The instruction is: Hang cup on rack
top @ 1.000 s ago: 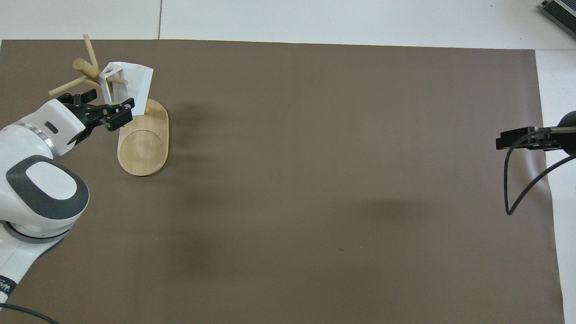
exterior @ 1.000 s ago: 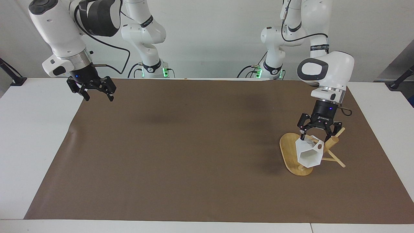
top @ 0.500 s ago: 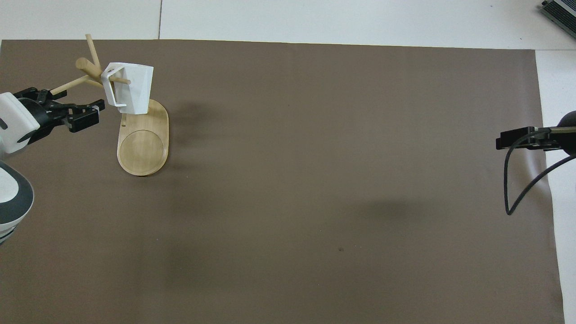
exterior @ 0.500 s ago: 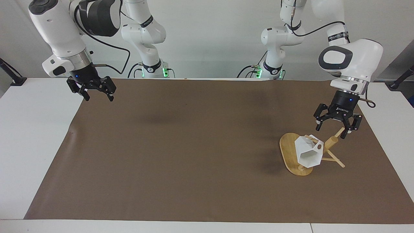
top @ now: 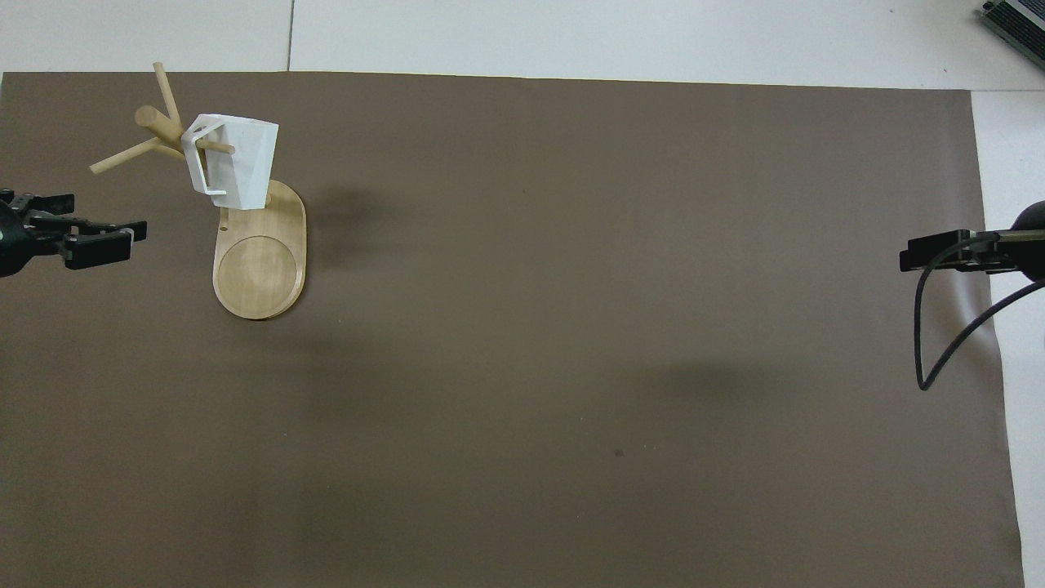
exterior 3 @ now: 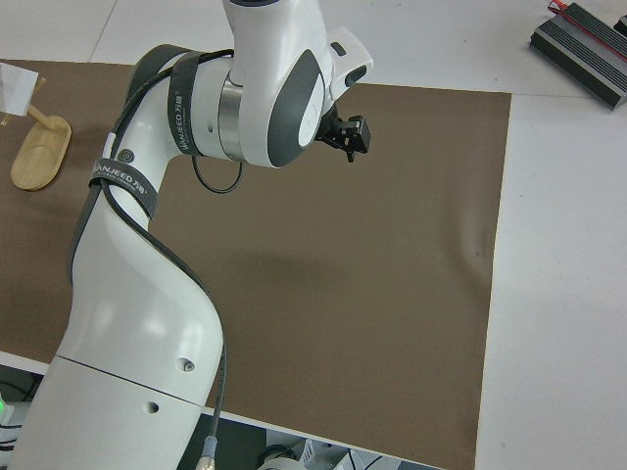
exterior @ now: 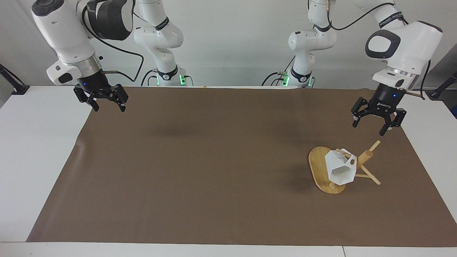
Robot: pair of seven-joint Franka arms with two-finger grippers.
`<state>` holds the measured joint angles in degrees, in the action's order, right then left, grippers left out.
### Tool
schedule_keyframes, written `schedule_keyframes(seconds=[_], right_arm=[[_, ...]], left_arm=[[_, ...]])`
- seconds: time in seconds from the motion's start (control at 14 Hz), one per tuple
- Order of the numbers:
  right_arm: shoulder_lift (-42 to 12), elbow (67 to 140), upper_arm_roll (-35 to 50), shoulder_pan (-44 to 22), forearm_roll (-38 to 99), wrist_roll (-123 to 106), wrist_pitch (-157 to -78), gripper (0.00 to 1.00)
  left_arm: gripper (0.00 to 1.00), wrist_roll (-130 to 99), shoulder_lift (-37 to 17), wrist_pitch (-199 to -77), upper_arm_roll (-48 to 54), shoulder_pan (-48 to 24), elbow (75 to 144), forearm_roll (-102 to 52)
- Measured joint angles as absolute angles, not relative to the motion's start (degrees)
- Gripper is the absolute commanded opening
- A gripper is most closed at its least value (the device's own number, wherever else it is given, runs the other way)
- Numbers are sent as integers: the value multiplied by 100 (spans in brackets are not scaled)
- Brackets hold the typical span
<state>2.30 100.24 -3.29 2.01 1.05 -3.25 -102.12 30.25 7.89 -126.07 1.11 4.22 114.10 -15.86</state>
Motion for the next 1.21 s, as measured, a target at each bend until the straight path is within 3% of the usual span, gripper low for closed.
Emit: schedule_keyframes(seconds=[0.43, 1.21], right_arm=[[230, 10024, -329, 200, 105, -325, -10212, 100], [230, 10025, -329, 200, 105, -325, -10212, 100]], left_arm=[[100, 1086, 868, -10478, 721, 338, 10196, -122], [100, 770, 431, -8833, 1098, 325, 8874, 62]])
